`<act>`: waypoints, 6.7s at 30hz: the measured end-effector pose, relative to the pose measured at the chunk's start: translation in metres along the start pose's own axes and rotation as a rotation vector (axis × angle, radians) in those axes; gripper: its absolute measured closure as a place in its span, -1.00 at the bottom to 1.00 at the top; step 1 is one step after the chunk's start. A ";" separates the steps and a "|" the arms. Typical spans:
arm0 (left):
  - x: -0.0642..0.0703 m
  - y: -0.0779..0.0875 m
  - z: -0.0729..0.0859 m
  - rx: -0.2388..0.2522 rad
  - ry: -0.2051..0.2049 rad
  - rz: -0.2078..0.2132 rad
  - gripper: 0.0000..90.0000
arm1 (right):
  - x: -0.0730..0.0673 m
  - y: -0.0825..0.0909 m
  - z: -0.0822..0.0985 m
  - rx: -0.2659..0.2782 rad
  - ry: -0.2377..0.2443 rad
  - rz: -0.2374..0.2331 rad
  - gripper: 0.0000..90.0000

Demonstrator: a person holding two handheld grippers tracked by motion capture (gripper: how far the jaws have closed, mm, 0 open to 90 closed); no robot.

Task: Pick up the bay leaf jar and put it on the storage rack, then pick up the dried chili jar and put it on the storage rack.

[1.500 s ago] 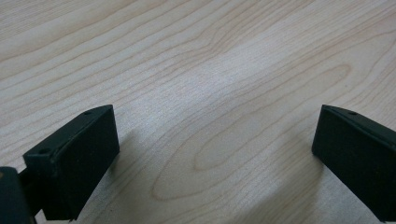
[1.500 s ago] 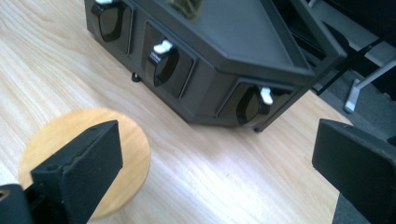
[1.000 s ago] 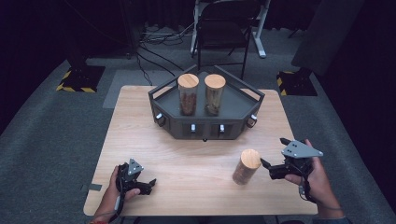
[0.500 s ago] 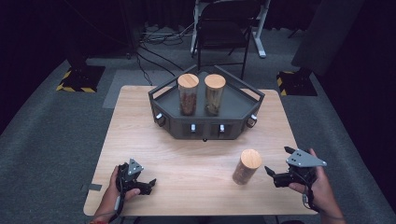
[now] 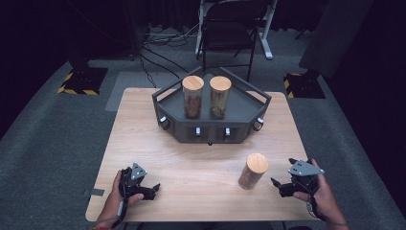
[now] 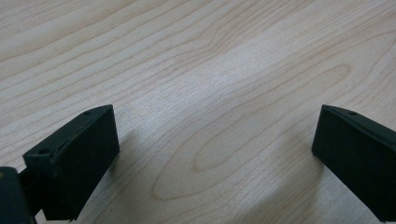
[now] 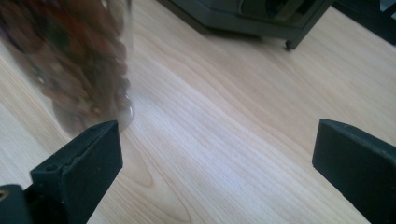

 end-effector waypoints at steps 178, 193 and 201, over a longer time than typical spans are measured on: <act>0.000 0.000 0.000 -0.002 -0.006 0.004 -0.99 | -0.062 -0.046 -0.053 0.095 -0.114 -0.238 -0.66; 0.000 0.000 0.000 -0.002 -0.007 0.005 -0.99 | -0.058 -0.047 -0.053 0.100 -0.133 -0.211 -0.46; 0.000 0.000 0.000 -0.002 -0.006 0.005 -0.99 | -0.058 -0.047 -0.053 0.097 -0.124 -0.206 -0.44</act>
Point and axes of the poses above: each handheld gripper's, and its own axes: y roughly backward along the jaws, z roughly out of its underside, x roughly to its right, the point moved 7 cm from there along -y, roughly forward along the jaws, and after that the axes turned 13 degrees about -z, right-handed, at the moved point
